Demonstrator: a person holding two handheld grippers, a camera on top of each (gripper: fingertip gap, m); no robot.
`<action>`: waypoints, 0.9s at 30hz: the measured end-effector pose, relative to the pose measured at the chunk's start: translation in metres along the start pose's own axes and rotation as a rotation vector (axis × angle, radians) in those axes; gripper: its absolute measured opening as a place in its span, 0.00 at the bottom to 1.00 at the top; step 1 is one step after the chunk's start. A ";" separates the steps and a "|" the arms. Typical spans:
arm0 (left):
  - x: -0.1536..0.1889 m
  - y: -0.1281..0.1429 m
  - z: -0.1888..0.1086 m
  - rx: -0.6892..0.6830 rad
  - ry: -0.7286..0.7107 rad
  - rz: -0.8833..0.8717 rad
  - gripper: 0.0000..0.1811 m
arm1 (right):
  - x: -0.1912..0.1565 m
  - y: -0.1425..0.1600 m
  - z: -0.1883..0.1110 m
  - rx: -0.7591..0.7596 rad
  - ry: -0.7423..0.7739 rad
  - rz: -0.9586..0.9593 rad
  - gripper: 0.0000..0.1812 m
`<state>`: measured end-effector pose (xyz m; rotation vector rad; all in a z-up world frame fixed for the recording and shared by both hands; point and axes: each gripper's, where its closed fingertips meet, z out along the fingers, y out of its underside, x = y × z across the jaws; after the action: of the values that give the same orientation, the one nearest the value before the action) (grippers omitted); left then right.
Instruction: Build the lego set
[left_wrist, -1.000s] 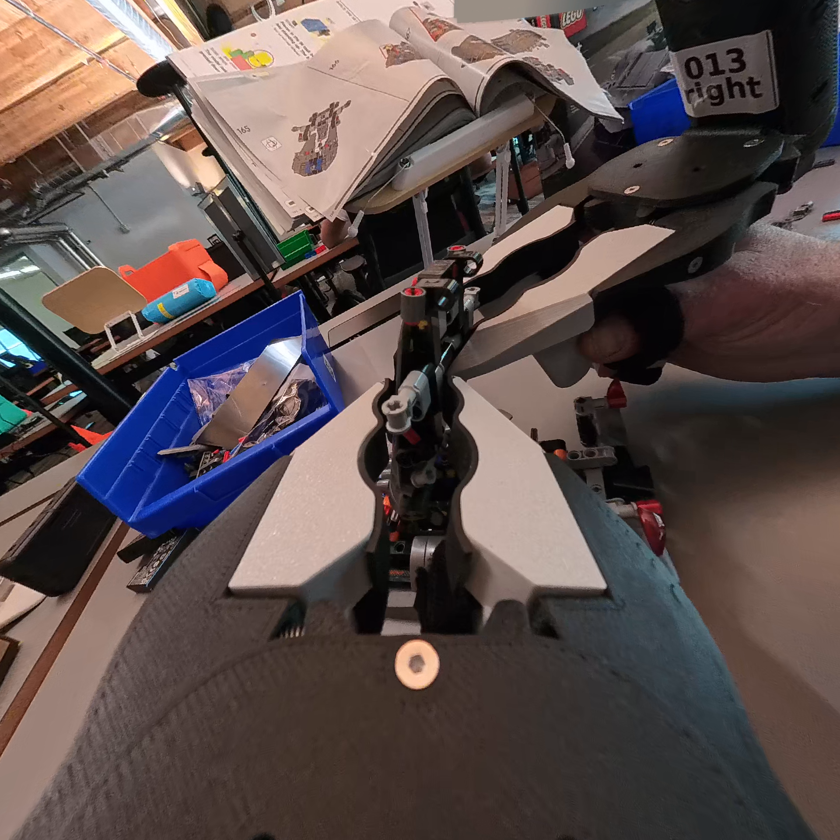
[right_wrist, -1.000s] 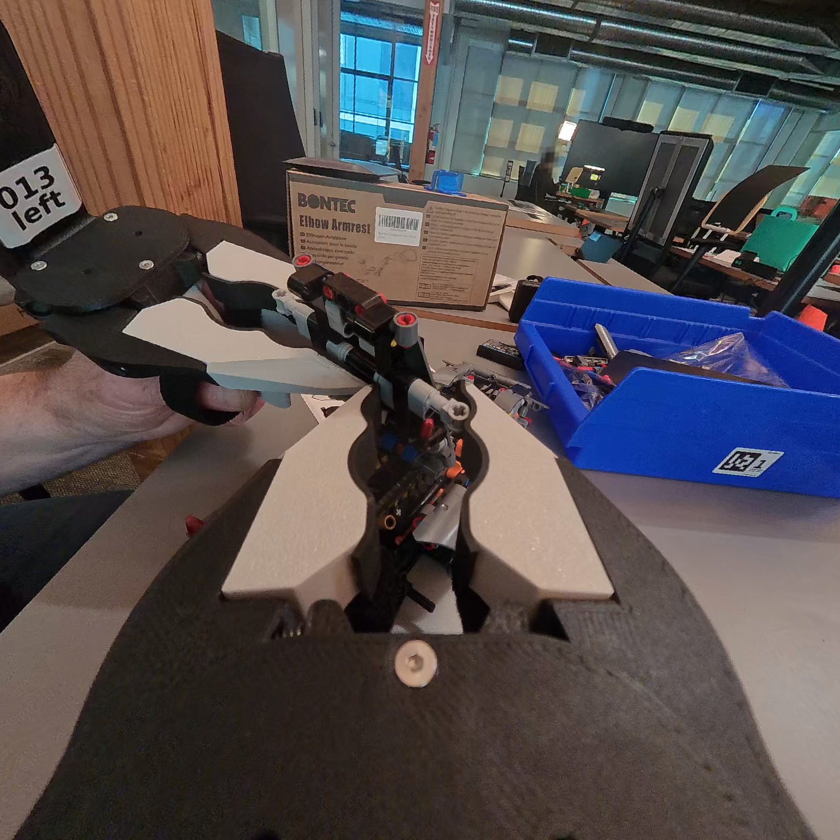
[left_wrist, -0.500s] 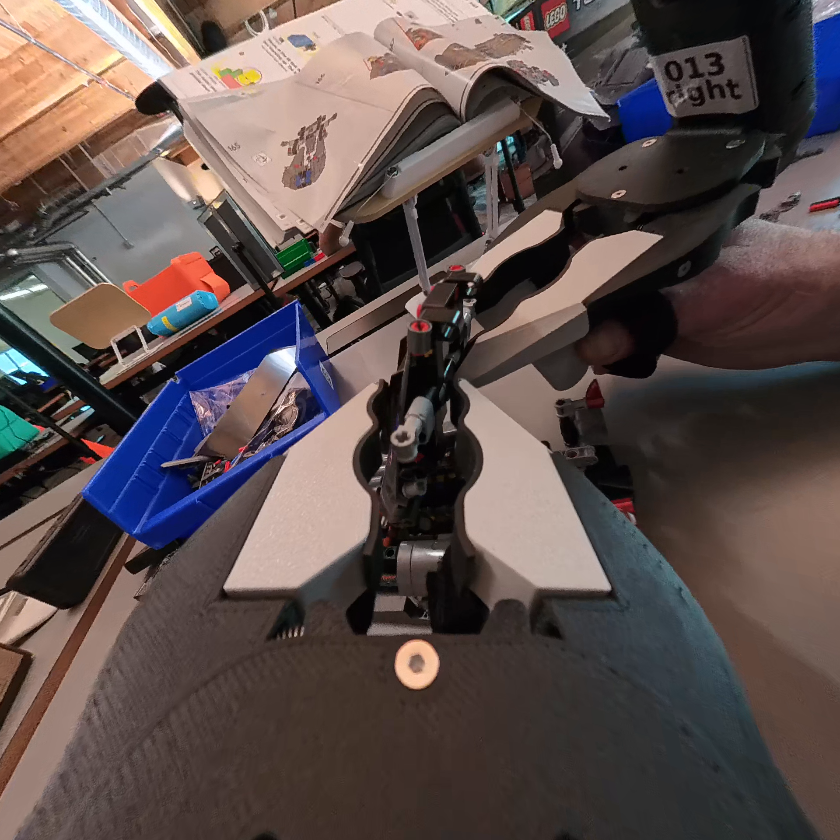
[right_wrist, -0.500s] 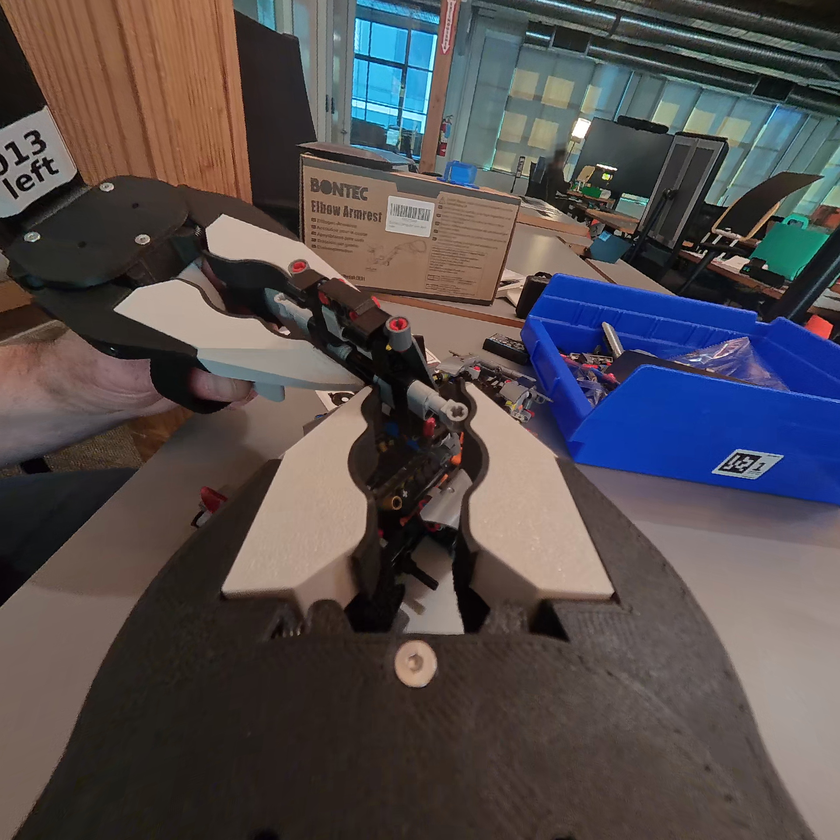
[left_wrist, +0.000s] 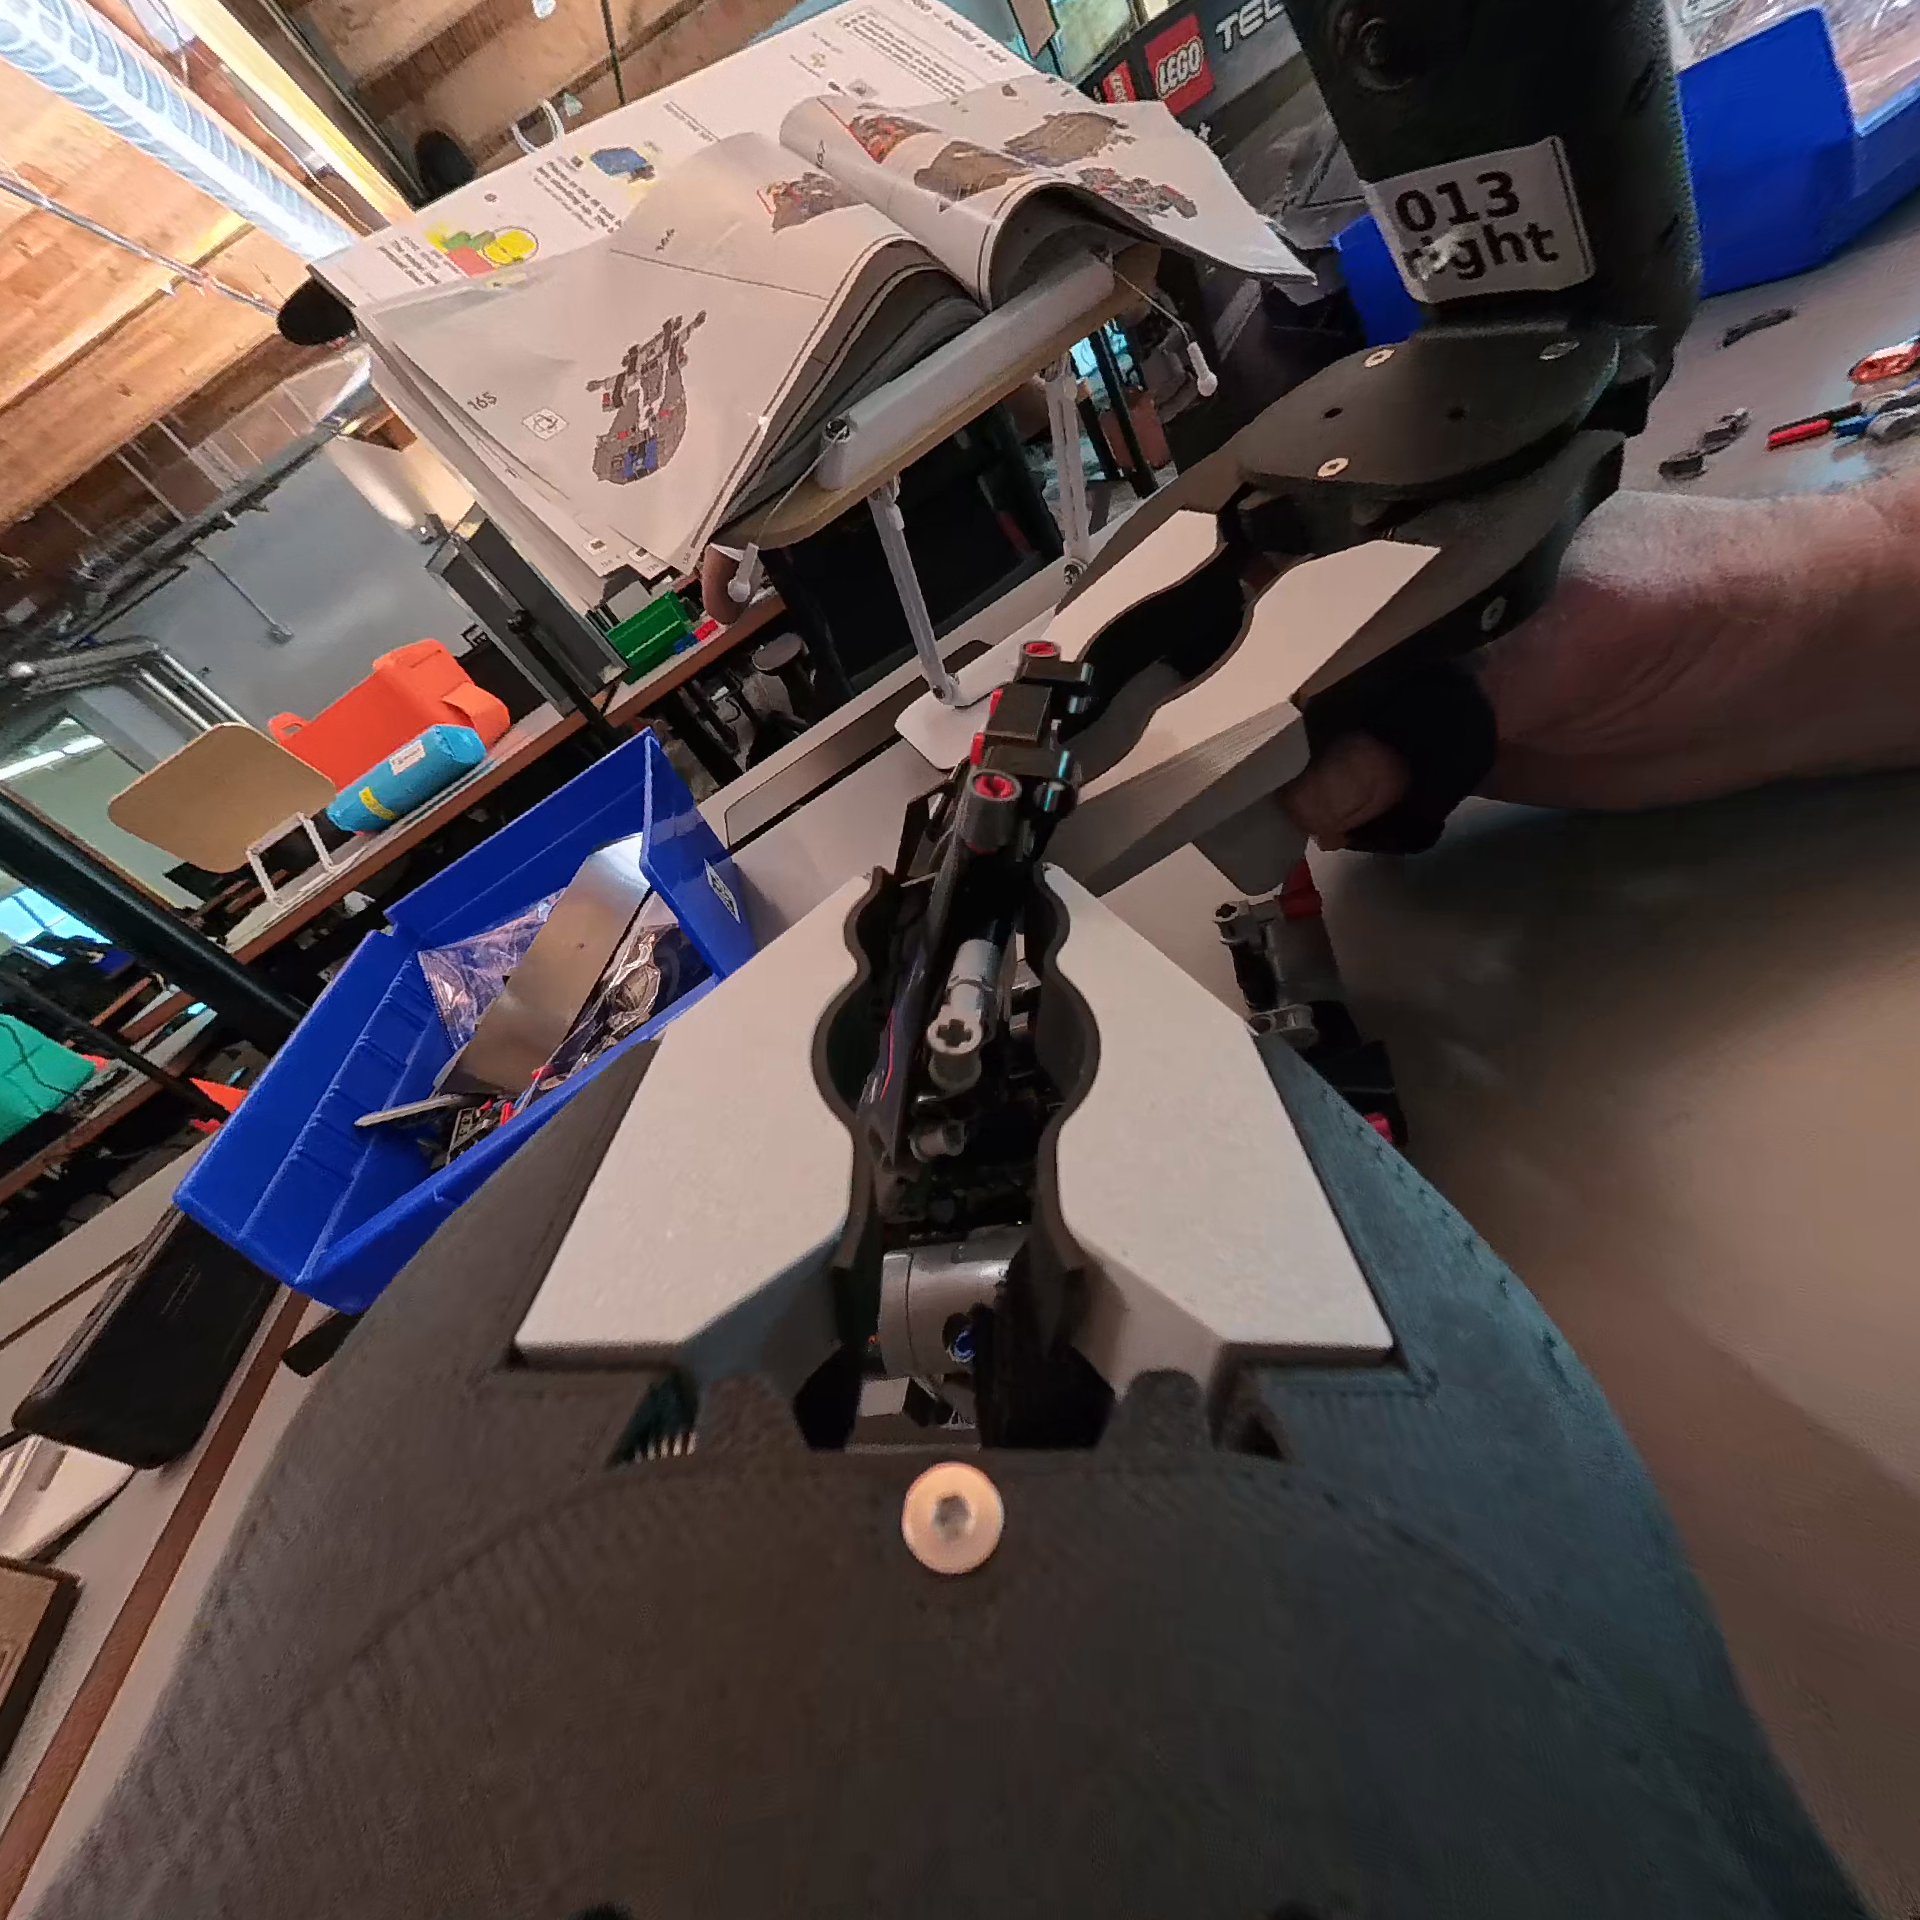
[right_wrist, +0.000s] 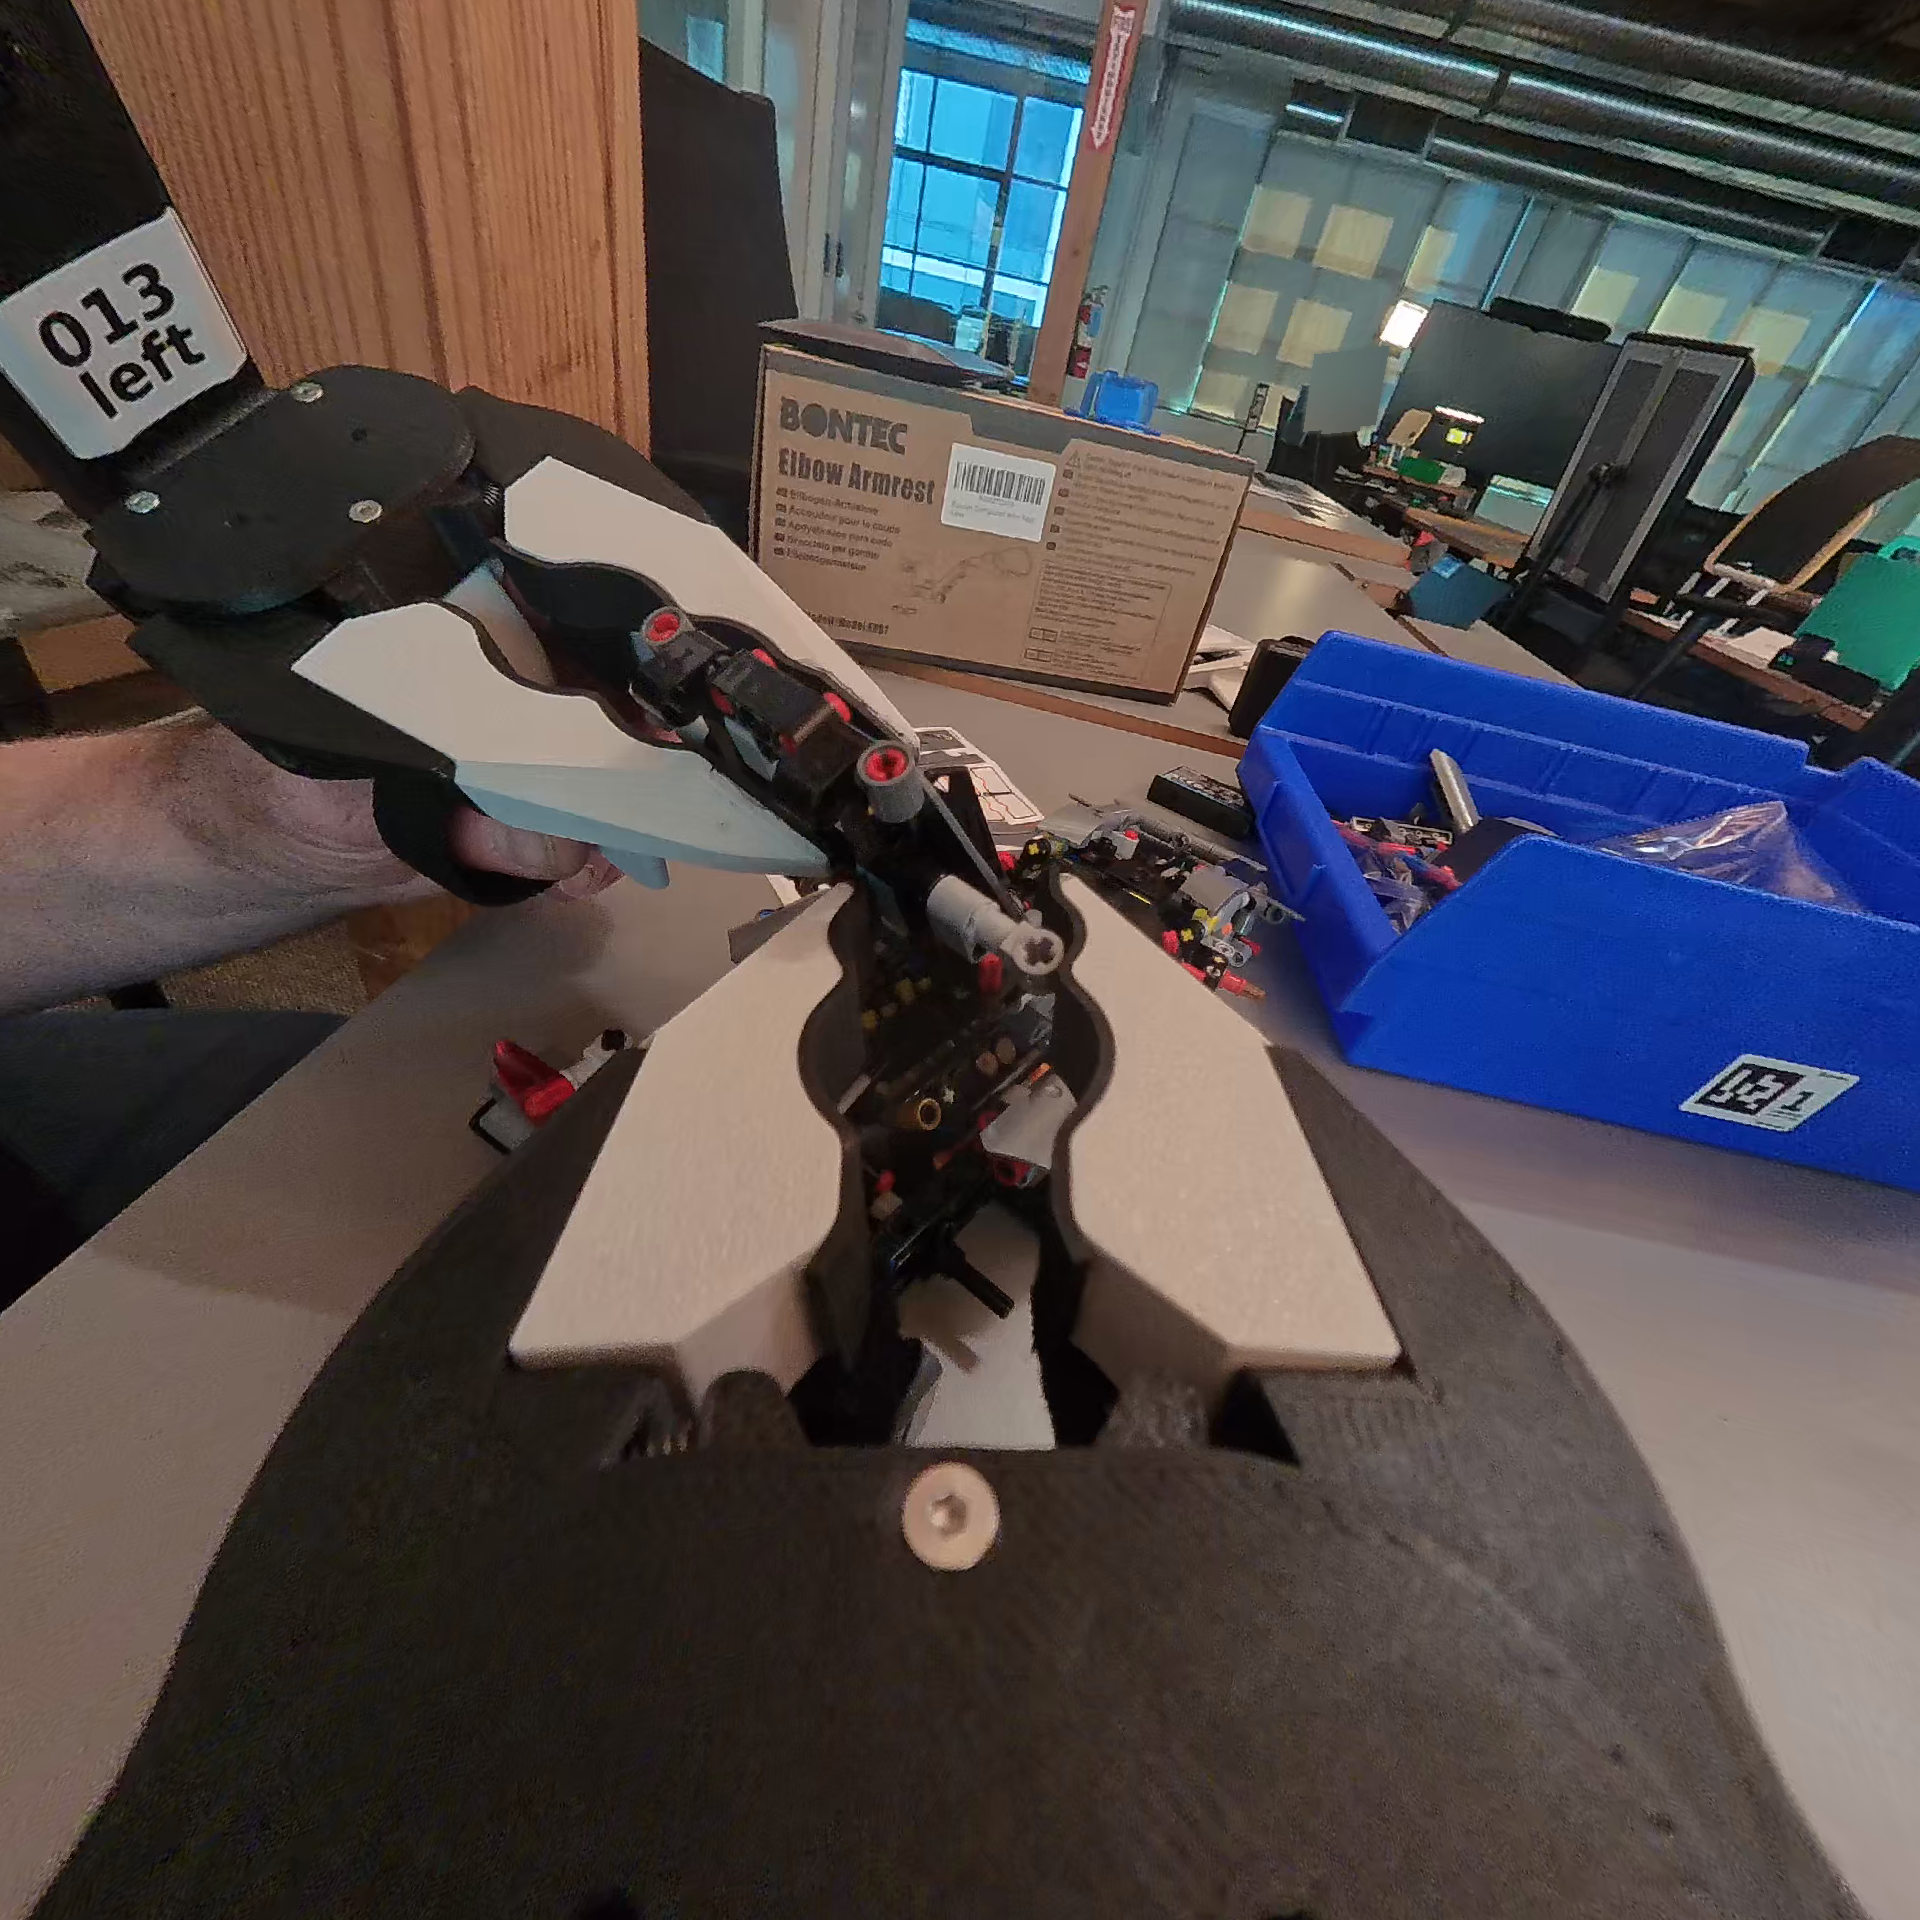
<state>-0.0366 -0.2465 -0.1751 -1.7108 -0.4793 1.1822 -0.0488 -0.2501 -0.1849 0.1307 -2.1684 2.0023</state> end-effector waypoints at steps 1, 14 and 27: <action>0.000 0.000 0.000 0.004 0.001 0.003 0.12 | 0.000 0.000 0.000 0.001 -0.005 -0.003 0.16; 0.003 -0.001 0.001 0.019 0.011 -0.012 0.11 | -0.001 0.000 -0.002 0.014 -0.026 -0.010 0.15; -0.002 -0.002 0.002 0.021 0.010 -0.048 0.13 | 0.000 -0.003 0.001 -0.013 -0.003 -0.032 0.18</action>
<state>-0.0390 -0.2462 -0.1720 -1.6780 -0.4977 1.1405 -0.0483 -0.2514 -0.1818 0.1653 -2.1669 1.9717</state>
